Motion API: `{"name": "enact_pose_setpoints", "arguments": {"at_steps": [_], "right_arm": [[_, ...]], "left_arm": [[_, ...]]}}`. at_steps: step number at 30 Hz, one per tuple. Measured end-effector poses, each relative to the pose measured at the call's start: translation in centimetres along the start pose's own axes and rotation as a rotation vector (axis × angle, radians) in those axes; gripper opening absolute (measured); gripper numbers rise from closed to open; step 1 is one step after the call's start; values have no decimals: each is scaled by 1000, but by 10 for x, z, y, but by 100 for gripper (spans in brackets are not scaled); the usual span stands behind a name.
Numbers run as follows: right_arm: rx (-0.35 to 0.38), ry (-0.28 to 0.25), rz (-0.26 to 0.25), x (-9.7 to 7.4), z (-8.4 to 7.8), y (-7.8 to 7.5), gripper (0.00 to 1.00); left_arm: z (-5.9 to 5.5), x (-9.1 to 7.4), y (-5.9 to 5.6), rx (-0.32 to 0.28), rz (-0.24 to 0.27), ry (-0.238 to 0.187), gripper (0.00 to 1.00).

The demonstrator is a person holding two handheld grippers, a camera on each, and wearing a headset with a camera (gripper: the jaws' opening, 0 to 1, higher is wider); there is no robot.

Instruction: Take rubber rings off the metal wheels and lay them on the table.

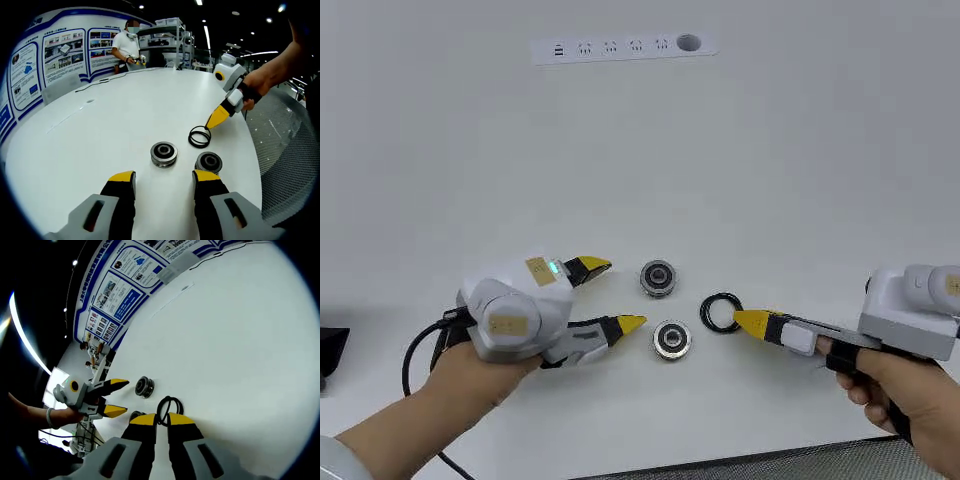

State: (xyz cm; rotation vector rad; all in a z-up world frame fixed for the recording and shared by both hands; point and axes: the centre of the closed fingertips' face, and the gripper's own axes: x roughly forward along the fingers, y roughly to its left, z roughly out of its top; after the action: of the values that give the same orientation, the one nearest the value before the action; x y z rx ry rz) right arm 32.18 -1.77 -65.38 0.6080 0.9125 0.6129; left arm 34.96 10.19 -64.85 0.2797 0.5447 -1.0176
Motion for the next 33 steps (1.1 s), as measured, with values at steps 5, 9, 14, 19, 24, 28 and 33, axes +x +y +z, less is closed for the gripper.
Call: {"name": "enact_pose_setpoints", "arguments": {"at_steps": [5, 9, 14, 19, 24, 28, 33], "right_arm": [[-62, 20, -12, -1, -2, 0, 14], [-95, 28, -19, -3, -4, 5, 23], [-128, 20, -6, -7, -3, 13, 27], [-207, -12, 30, -16, 0, 30, 39], [-326, -6, 33, -24, -6, 37, 47], [-444, 25, 14, -28, -16, 38, 54], [-544, 61, -12, -32, -32, 40, 67]], "left_arm": [[1, -12, -2, -16, 14, -13, 47], [4, -25, -4, -43, 40, -36, 47], [2, -43, -10, -87, 76, -58, 47], [0, -63, -11, -171, 126, -96, 48], [-8, -80, -18, -178, 141, -93, 49], [-16, -91, -22, -190, 150, -88, 53], [-27, -101, -31, -192, 149, -72, 58]]}}
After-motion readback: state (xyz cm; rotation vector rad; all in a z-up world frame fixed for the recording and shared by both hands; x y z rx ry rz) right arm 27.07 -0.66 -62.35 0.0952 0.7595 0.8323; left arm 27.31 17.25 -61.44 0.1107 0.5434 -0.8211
